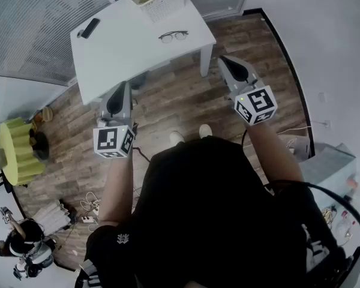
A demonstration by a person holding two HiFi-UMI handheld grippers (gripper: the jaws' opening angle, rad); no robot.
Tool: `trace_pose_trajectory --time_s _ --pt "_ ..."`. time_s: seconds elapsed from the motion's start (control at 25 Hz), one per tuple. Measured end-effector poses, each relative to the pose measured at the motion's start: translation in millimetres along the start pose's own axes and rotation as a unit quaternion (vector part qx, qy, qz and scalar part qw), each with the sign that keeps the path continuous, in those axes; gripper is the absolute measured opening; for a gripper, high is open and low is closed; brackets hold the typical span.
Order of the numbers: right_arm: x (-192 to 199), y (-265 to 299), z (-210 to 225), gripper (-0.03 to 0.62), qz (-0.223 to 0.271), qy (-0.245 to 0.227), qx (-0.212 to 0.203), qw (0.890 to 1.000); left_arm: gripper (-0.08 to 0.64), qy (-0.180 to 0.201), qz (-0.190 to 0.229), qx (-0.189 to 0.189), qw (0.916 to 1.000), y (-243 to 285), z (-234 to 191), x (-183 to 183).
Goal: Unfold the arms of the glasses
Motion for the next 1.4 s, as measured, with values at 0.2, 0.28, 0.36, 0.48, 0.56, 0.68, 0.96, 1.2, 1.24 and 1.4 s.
trace_pose_trajectory --time_s 0.2,0.28,0.36,0.48,0.56,0.68,0.96,1.2,1.24,1.4 --pt "10 -3 21 -0.002 0.007 -0.011 -0.009 1.0 0.006 0.008 -0.005 -0.008 0.9999 7 20 6" --pt "18 -6 28 -0.002 0.009 -0.014 -0.013 1.0 0.006 0.004 -0.009 -0.014 0.9999 12 27 14" --pt "29 -9 36 -0.002 0.008 -0.008 -0.008 1.0 0.006 0.0 -0.017 -0.01 0.9998 22 36 23" --pt "38 -3 45 -0.002 -0.001 0.013 -0.001 1.0 0.006 0.0 -0.022 0.004 0.9998 40 40 27" --pt "39 8 51 -0.002 -0.01 0.019 -0.006 1.0 0.006 0.002 -0.018 0.01 0.9998 55 34 25" --pt "40 34 63 -0.002 -0.023 0.019 -0.017 0.999 0.006 0.003 -0.02 0.014 0.9997 85 18 25" --pt "42 126 77 -0.002 -0.084 0.008 -0.053 0.995 0.006 -0.001 -0.025 0.019 0.9995 155 -38 46" --pt "49 215 95 -0.002 -0.131 0.0 -0.082 0.988 0.006 -0.02 -0.031 0.023 0.999 218 -92 52" --pt "49 228 97 -0.002 -0.138 0.001 -0.086 0.987 0.006 -0.02 -0.035 0.028 0.9988 227 -100 51" --pt "41 271 99 -0.002 -0.148 -0.013 -0.105 0.983 0.006 -0.012 -0.04 0.05 0.9979 261 -128 42"
Point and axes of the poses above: the fingertips, and each gripper's own axes: y forward along the fingers, z to its right, x out of its underside, the point moved 7 cm from there along -y, backward along the fingers, and after that the axes turned 6 degrees about -z, right-handed, at the moved point
